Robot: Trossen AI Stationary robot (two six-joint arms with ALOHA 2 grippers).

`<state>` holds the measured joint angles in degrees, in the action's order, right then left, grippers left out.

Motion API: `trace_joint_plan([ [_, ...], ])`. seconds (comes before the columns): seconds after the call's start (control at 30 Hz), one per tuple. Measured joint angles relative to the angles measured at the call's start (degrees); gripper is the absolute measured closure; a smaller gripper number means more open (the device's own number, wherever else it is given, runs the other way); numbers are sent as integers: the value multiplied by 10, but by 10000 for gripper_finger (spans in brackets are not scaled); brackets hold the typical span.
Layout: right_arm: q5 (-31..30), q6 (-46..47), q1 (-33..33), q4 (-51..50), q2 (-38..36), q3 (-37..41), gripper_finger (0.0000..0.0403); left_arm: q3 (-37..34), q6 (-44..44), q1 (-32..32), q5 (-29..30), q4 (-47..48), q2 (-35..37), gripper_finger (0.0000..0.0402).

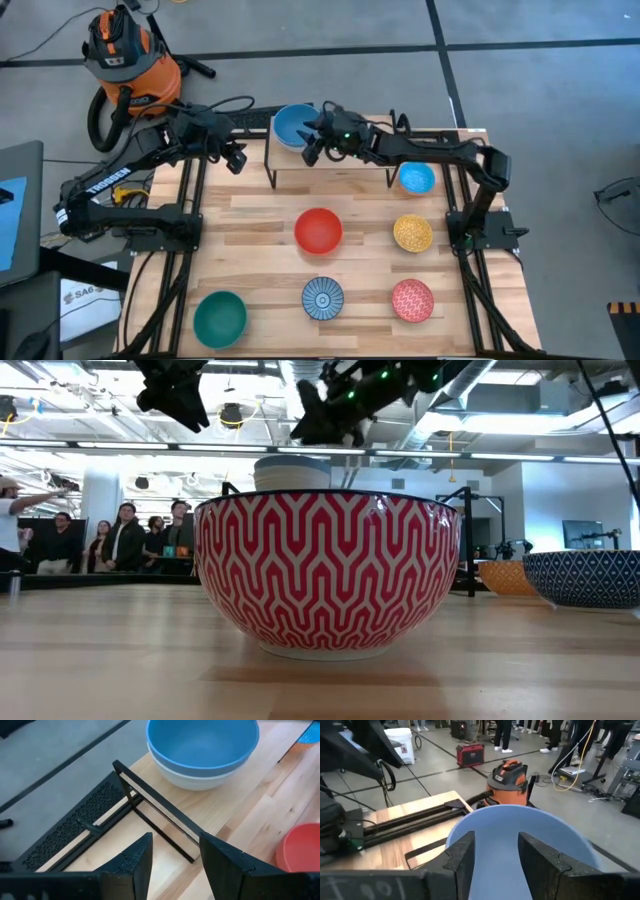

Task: Place and stack bowls onto a shelf
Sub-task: Stack the green bowl on top of the blue bowl on the shelf

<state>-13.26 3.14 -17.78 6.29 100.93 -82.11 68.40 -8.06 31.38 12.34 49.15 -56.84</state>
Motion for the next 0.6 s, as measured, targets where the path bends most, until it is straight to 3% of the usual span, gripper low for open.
trace_joint_plan([
  [0.33, 56, 38, -7, -193, -116, 0, 227, -9, -54, -29, 4, -8, -5, 253],
  [0.5, 70, 39, 26, -310, -165, 0, 227, -44, -162, -90, 15, -25, -5, 253],
  [0.6, 72, 28, 44, -382, -184, 0, 227, -54, -220, -150, 64, -27, -7, 253],
])
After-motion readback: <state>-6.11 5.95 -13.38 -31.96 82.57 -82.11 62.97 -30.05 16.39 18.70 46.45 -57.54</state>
